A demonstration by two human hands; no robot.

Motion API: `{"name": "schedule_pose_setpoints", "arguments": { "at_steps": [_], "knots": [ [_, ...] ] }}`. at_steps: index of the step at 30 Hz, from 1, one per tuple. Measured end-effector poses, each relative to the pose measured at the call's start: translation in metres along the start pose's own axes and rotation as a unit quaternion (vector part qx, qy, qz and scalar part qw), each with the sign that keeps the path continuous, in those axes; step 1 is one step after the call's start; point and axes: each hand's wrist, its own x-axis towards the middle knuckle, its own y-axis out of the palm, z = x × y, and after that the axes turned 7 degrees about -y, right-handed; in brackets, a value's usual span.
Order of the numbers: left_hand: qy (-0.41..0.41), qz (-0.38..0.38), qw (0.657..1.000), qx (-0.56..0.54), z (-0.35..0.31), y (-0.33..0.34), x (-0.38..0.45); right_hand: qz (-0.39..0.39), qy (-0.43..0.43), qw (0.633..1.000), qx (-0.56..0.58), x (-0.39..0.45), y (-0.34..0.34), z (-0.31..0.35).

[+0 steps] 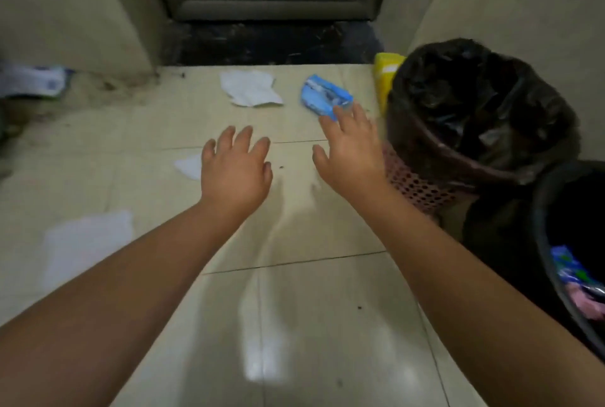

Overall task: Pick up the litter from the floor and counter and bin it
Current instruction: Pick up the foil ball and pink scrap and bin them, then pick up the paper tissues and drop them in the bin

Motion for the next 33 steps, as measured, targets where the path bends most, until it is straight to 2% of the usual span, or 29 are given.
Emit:
{"name": "schedule_pose_setpoints", "arguments": {
  "at_steps": [3,8,13,19,25,33],
  "knots": [
    [-0.112,0.038,0.992,0.035,0.062,-0.030,-0.018,0.112,-0.068,0.991,-0.003,0.011,0.018,0.060],
    [-0.218,0.143,0.964,0.055,0.134,-0.105,-0.067,0.259,-0.126,0.958,-0.007,-0.007,-0.013,0.148],
    [-0.292,0.228,0.927,0.051,0.180,-0.195,-0.105,0.337,-0.138,0.930,-0.043,-0.005,-0.085,0.217],
    [-0.336,0.256,0.906,-0.019,0.203,-0.279,-0.113,0.391,-0.110,0.912,-0.062,0.012,-0.165,0.276],
    [-0.339,0.300,0.891,-0.030,0.202,-0.279,-0.058,0.438,-0.088,0.892,-0.067,0.069,-0.168,0.271],
    [-0.389,0.366,0.845,-0.018,0.234,-0.212,0.021,0.490,-0.096,0.855,-0.138,0.177,-0.093,0.226]
  ]
}}
